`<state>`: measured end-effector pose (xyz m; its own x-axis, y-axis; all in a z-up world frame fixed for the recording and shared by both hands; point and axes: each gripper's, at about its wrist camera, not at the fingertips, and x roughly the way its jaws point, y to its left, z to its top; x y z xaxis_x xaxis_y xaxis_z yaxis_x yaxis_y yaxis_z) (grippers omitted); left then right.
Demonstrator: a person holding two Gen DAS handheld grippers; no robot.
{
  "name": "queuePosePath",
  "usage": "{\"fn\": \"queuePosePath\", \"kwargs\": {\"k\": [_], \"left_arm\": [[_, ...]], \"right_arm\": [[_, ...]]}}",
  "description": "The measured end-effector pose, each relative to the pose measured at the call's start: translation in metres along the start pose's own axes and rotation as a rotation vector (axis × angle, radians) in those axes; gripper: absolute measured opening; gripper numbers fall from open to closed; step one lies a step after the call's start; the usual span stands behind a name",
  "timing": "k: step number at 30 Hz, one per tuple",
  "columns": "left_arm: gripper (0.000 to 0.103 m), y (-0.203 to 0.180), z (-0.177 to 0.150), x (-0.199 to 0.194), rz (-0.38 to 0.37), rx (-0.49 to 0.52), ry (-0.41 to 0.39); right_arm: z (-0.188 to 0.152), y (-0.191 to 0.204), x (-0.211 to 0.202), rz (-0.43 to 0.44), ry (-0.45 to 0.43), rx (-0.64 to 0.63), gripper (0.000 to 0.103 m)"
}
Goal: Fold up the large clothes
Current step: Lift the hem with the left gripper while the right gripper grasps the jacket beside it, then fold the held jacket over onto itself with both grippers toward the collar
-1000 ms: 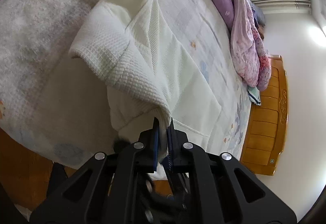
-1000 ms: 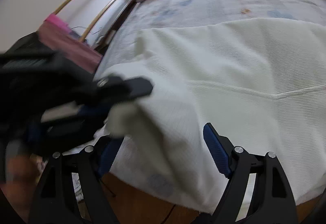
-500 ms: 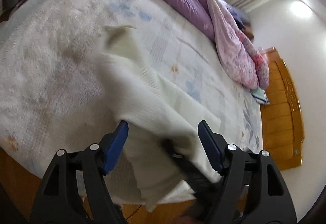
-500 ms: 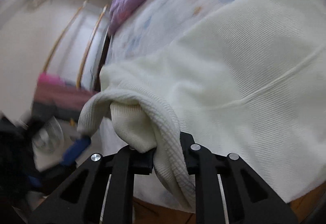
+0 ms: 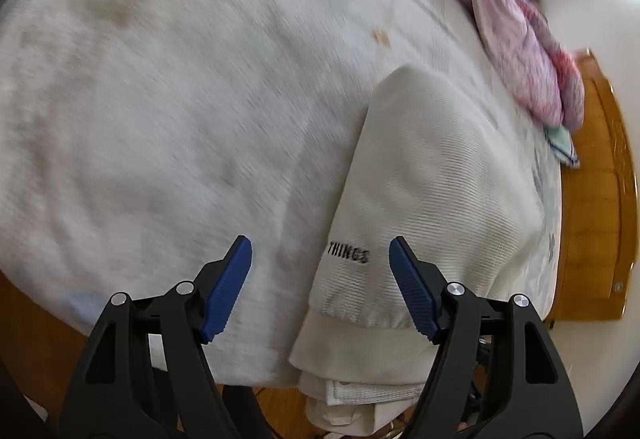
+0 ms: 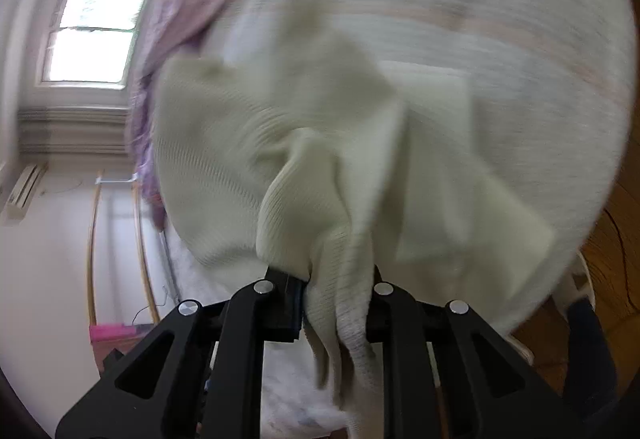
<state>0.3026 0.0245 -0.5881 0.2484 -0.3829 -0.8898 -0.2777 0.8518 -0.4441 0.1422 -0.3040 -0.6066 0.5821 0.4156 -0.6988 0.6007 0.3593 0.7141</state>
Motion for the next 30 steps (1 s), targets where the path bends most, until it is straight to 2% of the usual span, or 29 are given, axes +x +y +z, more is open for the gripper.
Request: {"fn": "queuePosePath", "kwargs": {"k": [2, 4, 6, 7, 8, 9, 13, 14, 18, 22, 24, 27, 30], "left_arm": [[0.073, -0.008, -0.006, 0.021, 0.007, 0.022, 0.05], [0.074, -0.014, -0.013, 0.035, -0.004, 0.033, 0.076], [0.075, -0.018, -0.021, 0.045, 0.006, 0.042, 0.098], [0.077, -0.02, -0.025, 0.051, 0.018, 0.059, 0.108], [0.078, -0.022, -0.028, 0.056, 0.036, 0.075, 0.11], [0.08, -0.022, -0.031, 0.06, 0.055, 0.09, 0.112], [0.086, -0.013, -0.035, 0.072, 0.063, 0.068, 0.131], [0.086, -0.012, -0.035, 0.072, 0.058, 0.07, 0.125], [0.087, 0.003, -0.039, 0.066, 0.044, 0.092, 0.117], [0.088, 0.023, -0.046, 0.069, -0.017, -0.003, 0.159], [0.088, 0.027, -0.047, 0.072, -0.022, -0.021, 0.167], [0.089, 0.023, -0.046, 0.077, -0.001, 0.005, 0.155], [0.092, 0.032, -0.051, 0.081, -0.021, -0.042, 0.147]], "right_arm": [[0.009, -0.014, 0.006, -0.018, 0.031, 0.0, 0.018], [0.014, -0.007, 0.011, -0.05, 0.062, -0.067, 0.022], [0.018, 0.0, 0.007, -0.096, 0.043, -0.111, 0.037], [0.022, -0.002, -0.001, -0.144, 0.011, -0.125, 0.053], [0.026, -0.001, -0.005, -0.172, -0.012, -0.129, 0.064], [0.031, -0.005, -0.009, -0.187, -0.028, -0.125, 0.066], [0.048, -0.035, 0.002, -0.185, 0.059, -0.064, 0.069], [0.05, -0.039, 0.0, -0.171, 0.061, -0.062, 0.077], [0.061, -0.052, 0.022, -0.012, 0.158, 0.022, 0.078], [0.067, -0.059, 0.029, 0.016, 0.167, 0.034, 0.091], [0.068, -0.056, 0.034, 0.04, 0.19, 0.032, 0.091], [0.065, -0.052, 0.032, 0.05, 0.213, 0.018, 0.091], [0.065, -0.052, 0.037, 0.048, 0.217, 0.017, 0.092]]}}
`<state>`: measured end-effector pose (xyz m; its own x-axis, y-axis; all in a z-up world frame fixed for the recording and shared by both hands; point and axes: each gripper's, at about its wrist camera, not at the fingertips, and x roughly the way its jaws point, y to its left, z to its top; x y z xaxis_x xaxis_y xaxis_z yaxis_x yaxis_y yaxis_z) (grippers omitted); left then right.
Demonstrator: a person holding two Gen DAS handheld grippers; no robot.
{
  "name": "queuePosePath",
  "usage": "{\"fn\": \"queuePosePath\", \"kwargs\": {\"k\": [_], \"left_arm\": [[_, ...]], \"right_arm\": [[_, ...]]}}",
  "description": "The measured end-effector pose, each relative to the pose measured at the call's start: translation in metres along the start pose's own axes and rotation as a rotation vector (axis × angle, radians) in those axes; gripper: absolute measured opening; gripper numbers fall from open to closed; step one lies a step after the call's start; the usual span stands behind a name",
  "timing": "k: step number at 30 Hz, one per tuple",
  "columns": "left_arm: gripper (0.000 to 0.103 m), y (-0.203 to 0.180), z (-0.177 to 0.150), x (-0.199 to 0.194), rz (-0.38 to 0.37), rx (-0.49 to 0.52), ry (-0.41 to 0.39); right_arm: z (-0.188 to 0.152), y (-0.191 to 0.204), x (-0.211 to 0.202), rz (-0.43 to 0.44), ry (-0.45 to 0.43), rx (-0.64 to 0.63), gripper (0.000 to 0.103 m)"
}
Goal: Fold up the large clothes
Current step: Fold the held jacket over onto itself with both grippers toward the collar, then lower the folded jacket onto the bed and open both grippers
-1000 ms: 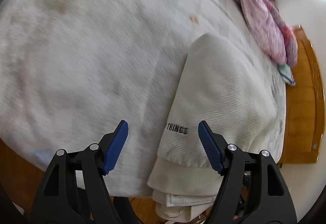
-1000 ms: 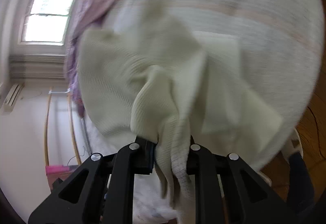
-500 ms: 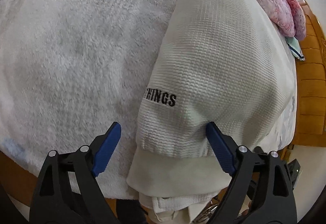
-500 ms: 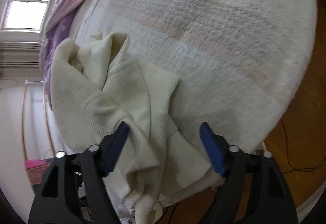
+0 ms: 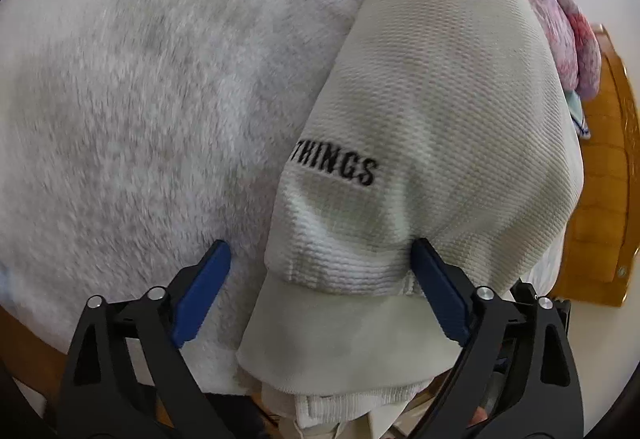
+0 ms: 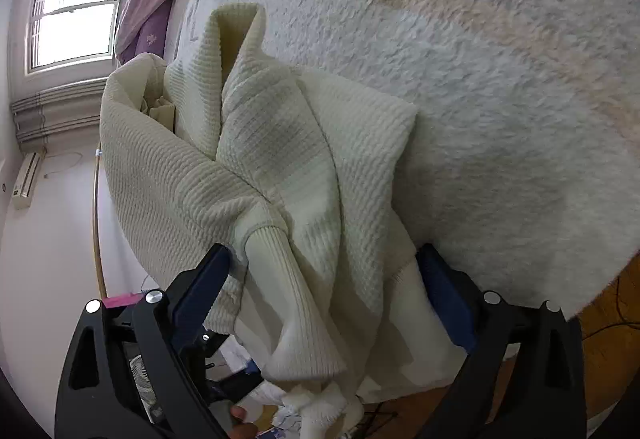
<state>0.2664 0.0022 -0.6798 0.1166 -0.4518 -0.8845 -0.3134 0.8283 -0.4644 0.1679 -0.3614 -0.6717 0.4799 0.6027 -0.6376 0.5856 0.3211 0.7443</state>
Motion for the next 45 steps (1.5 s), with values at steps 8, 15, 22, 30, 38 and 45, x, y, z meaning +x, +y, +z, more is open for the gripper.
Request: {"fn": "queuePosePath", "kwargs": {"k": [8, 15, 22, 30, 38, 45], "left_arm": [[0.092, -0.006, -0.001, 0.011, 0.009, -0.018, 0.035], [0.037, -0.04, 0.008, 0.0, 0.038, 0.069, 0.071], [0.027, -0.12, 0.0, -0.06, -0.065, 0.197, -0.131], [0.026, -0.242, 0.014, -0.081, -0.154, 0.323, -0.315], [0.025, -0.369, 0.033, -0.059, -0.303, 0.459, -0.476], [0.044, -0.374, 0.026, 0.084, -0.051, 0.443, -0.213]], "right_arm": [[-0.001, 0.034, 0.027, -0.08, 0.069, -0.125, 0.085], [0.008, 0.078, 0.007, -0.125, 0.053, -0.229, 0.033], [0.036, 0.18, -0.047, -0.089, -0.075, -0.55, 0.03], [0.082, 0.256, -0.093, -0.001, -0.2, -0.754, 0.03], [0.165, 0.262, -0.169, 0.125, -0.452, -0.815, 0.03], [0.246, 0.098, -0.13, -0.371, -0.353, -0.419, 0.048]]}}
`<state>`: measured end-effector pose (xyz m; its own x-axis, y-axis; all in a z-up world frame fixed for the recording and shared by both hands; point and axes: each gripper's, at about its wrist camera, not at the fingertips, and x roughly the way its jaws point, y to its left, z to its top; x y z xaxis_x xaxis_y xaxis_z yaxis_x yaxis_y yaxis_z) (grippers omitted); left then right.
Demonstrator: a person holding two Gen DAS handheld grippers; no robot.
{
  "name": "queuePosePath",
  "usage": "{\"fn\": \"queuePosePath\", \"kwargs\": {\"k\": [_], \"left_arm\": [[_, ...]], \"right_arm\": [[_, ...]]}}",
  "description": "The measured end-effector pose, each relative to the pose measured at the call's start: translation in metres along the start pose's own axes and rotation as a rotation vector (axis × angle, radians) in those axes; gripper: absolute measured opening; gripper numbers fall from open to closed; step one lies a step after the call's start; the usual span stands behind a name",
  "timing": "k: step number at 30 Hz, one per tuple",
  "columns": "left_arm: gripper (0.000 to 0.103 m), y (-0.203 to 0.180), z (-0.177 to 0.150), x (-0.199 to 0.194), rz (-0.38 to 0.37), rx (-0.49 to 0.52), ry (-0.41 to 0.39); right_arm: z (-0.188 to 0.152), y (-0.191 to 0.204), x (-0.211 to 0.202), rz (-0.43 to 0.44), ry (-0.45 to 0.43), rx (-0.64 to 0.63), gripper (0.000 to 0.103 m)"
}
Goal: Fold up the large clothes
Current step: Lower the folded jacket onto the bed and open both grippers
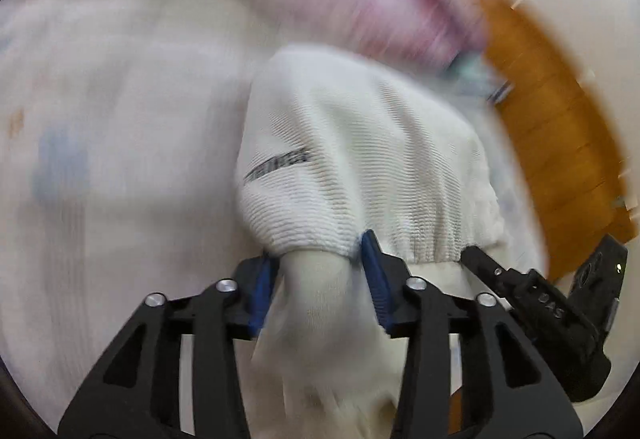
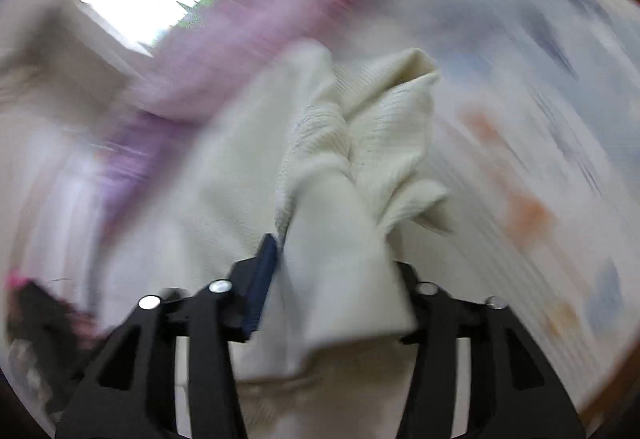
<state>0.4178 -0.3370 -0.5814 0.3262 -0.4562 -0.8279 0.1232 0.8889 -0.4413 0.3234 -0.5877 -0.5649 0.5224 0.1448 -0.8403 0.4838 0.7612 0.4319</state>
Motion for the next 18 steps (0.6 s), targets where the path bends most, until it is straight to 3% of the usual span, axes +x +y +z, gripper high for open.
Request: {"fn": "queuePosePath", "kwargs": {"k": [1, 2, 3, 4, 6, 12, 18], "left_arm": [[0.044, 0.002, -0.014, 0.019, 0.095, 0.034, 0.058], [0.043, 0.004, -0.023, 0.029, 0.152, 0.052, 0.083], [0.055, 0.008, -0.03, 0.033, 0.158, 0.048, 0.086], [0.068, 0.012, -0.038, 0.035, 0.17, 0.031, 0.093], [0.071, 0.016, -0.044, 0.035, 0.17, 0.015, 0.086], [0.076, 0.017, -0.052, 0.027, 0.152, -0.005, 0.089], [0.082, 0.02, -0.039, 0.006, 0.203, 0.007, 0.034]], "right_arm": [[-0.01, -0.021, 0.02, -0.113, 0.072, 0.03, 0.048], [-0.017, -0.035, 0.029, -0.16, 0.109, 0.055, 0.048], [-0.025, -0.047, 0.035, -0.188, 0.122, 0.069, 0.051], [-0.031, -0.054, 0.037, -0.2, 0.115, 0.068, 0.064], [-0.038, -0.058, 0.041, -0.243, 0.109, 0.04, 0.069], [-0.041, -0.053, 0.041, -0.266, 0.107, -0.026, 0.07], [-0.04, -0.002, 0.018, -0.244, 0.04, -0.134, 0.07]]}}
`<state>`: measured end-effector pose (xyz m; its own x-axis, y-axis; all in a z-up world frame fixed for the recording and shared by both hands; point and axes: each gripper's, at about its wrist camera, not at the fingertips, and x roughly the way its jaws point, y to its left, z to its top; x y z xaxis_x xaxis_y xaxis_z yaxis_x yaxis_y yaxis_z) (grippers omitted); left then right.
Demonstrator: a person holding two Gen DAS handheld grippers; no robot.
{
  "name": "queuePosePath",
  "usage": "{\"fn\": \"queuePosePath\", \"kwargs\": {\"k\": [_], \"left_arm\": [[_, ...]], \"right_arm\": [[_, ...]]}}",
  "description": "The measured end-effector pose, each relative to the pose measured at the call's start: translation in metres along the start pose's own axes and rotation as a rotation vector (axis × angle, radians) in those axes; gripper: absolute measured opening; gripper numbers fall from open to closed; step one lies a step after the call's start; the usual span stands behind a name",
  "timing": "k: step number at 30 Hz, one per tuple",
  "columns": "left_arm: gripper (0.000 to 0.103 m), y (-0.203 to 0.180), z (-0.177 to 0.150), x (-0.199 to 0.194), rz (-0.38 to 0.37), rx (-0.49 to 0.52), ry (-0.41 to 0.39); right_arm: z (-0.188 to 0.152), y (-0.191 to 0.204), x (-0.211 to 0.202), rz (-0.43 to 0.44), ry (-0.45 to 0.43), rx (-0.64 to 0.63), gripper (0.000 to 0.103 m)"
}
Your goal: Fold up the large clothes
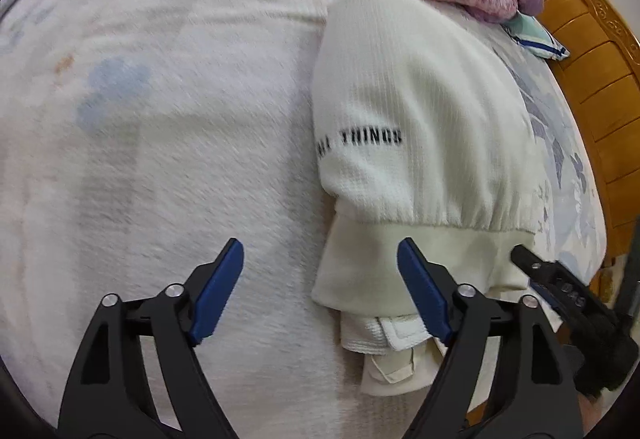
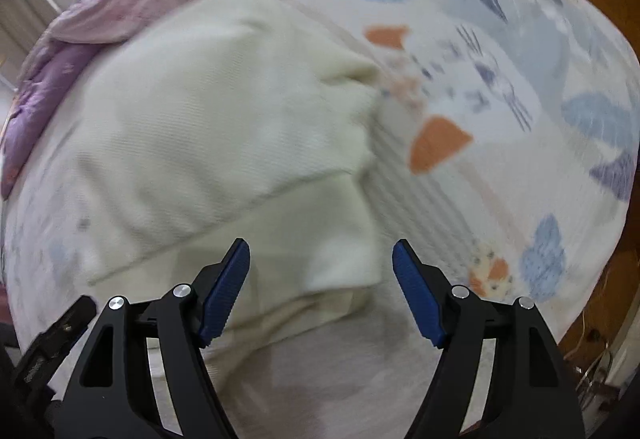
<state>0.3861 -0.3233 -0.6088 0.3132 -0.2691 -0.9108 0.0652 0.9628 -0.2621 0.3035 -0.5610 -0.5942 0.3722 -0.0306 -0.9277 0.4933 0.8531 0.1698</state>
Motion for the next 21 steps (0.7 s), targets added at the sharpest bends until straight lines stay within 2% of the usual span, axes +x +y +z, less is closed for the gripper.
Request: {"fn": "queuePosePath", "kwargs": {"k": [6, 11, 13, 15, 21], "left_arm": [[0.087, 0.005, 0.005, -0.034, 0.082, 0.057, -0.048], [0.089, 0.021, 0.01, -0.074, 0.11, 0.041, -0.093], [0.09, 0.025, 0.012, -0.091, 0.128, 0.053, -0.111], [0.09, 0.028, 0.013, -0.113, 0.153, 0.075, -0.134], [0.09, 0.042, 0.002, -0.189, 0.16, 0.12, -0.236]], "right_arm": [[0.003, 0.054, -0.038, 0.019, -0.06, -0.129, 0.071], [-0.002, 0.087, -0.078, 0.068, -0.091, -0.184, 0.072], [-0.008, 0.097, -0.097, 0.062, -0.108, -0.201, 0.072], [-0.013, 0.105, -0.112, 0.074, -0.116, -0.211, 0.072], [-0.037, 0.132, -0.17, 0.084, -0.159, -0.232, 0.072]]}}
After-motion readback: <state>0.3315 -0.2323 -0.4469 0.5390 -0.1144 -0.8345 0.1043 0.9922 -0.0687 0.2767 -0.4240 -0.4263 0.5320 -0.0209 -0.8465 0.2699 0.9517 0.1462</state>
